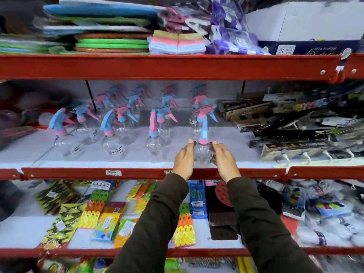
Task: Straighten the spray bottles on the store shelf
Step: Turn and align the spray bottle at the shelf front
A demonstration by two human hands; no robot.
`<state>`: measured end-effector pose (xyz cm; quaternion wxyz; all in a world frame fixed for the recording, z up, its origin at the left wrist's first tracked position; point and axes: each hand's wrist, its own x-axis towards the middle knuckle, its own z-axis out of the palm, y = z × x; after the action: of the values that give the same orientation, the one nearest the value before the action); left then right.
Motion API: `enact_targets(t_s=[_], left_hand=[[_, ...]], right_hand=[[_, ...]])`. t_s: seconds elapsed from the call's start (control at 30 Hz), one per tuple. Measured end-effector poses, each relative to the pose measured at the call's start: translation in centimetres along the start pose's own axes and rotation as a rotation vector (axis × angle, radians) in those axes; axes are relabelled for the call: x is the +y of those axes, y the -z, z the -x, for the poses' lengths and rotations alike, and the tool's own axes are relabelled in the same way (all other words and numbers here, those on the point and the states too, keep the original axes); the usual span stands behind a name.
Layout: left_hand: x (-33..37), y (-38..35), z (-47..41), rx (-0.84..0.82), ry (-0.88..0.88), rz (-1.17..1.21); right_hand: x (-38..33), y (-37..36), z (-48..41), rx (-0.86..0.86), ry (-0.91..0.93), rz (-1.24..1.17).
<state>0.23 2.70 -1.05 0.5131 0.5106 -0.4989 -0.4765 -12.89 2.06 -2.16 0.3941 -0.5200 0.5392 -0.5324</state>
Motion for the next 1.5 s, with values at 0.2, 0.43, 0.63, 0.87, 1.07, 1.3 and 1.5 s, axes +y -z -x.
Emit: enact_targets(t_s=[0.2,0.43,0.63,0.87,1.07,1.3,1.5], left_hand=[[0.4,-0.2,1.1,-0.032,-0.071,-0.104],[0.0,1.3,2.3,0.092,-0.248,-0.070],[-1.1,4.5,3.2,0.240,-0.332,0.047],[-0.5,10.1,1.1,0.505,-0.246,0.014],[0.6,13.1,-3.0,0.216,0.000,0.021],[1.0,13.8,-2.9,0.014,0.021,0.031],[0.4,14.3,-1.6,-0.077,-0.010,-0.048]], right_hand=[[-0.1,0.5,0.8,-0.017,0.030,0.025],[-1.2,0.5,4.0,0.288,0.250,-0.048],[-1.9,-3.3,6.4,0.225,0.306,-0.138],[-2.0,-10.4,4.9,-0.014,0.097,-0.126],[-3.6,-14.1,2.2,-0.084,-0.112,-0.115],[-3.3,-15.3,1.6,-0.064,-0.134,-0.112],[-3.1,-13.7,3.2,-0.080,-0.073,-0.097]])
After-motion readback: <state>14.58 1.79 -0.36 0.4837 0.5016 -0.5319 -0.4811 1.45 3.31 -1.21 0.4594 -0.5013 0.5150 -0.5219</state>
